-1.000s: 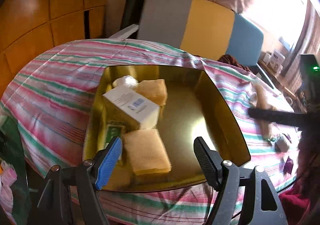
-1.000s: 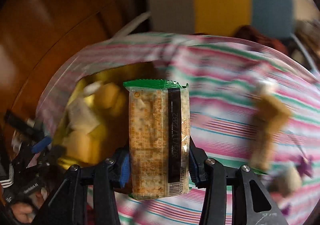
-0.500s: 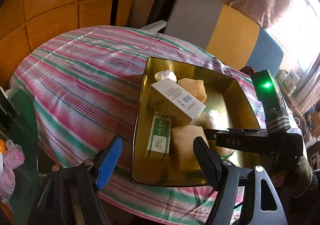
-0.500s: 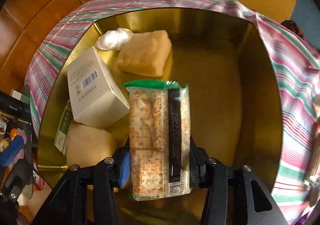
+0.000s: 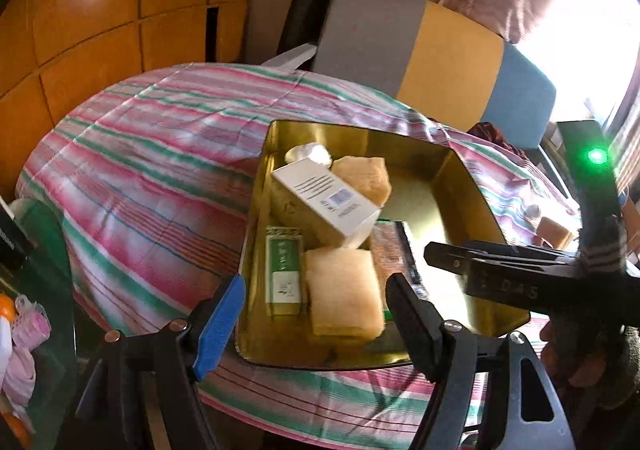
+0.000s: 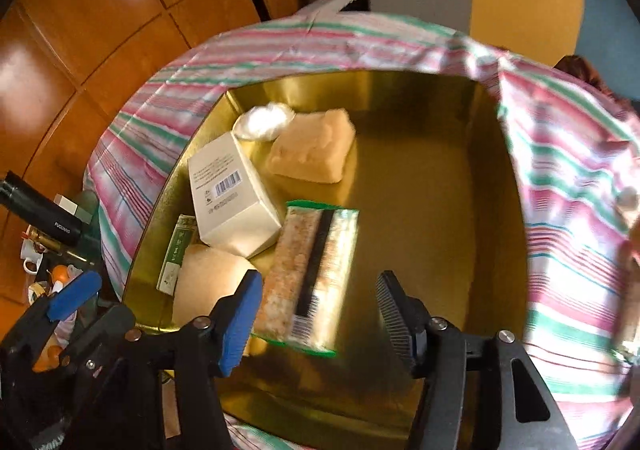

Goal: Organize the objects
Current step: 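Open the right gripper over the tray and move both grippers back to the table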

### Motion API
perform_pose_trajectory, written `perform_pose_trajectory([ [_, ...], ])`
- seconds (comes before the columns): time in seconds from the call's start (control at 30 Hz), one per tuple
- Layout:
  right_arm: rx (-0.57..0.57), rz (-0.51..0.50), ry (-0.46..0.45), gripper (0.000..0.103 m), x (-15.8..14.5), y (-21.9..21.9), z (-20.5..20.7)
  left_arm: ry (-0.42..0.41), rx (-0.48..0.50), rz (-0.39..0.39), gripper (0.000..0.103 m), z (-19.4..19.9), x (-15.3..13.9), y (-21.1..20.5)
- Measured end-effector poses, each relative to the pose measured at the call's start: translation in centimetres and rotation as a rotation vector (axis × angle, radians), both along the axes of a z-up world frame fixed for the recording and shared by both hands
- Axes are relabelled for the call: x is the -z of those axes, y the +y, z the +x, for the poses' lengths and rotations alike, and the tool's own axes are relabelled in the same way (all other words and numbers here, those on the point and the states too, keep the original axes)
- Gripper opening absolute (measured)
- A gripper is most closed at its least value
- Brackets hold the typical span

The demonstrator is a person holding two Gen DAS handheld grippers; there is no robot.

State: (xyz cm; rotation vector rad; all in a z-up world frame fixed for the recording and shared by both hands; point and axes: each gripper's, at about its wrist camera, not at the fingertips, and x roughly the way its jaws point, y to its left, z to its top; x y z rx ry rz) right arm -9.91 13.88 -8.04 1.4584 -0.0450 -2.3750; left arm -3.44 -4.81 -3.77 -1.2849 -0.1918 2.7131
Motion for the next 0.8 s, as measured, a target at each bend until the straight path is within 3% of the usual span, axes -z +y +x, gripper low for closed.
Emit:
perform_pose_trajectory([
  [0.27, 0.082, 0.011, 0.135, 0.067, -3.4, 5.1, 2.8, 0.037, 0.089, -0.022, 0.074, 0.4, -1.4, 3.2],
  [0.43, 0.173, 0.017, 0.186, 0.068, -4.8, 10.4, 4.8, 0.041, 0.163, -0.011, 0.073, 0.7, -1.6, 5.4],
  [0.67, 0.395, 0.064, 0.201, 0.068, -5.9, 21.3, 8.1, 0.034, 0.271, -0.020, 0.069, 0.7, -1.8, 9.1],
  [0.8, 0.603, 0.092, 0.205, 0.069, -6.7, 29.7, 10.9, 0.041, 0.354, -0.038, 0.069, 0.7, -2.5, 11.9],
])
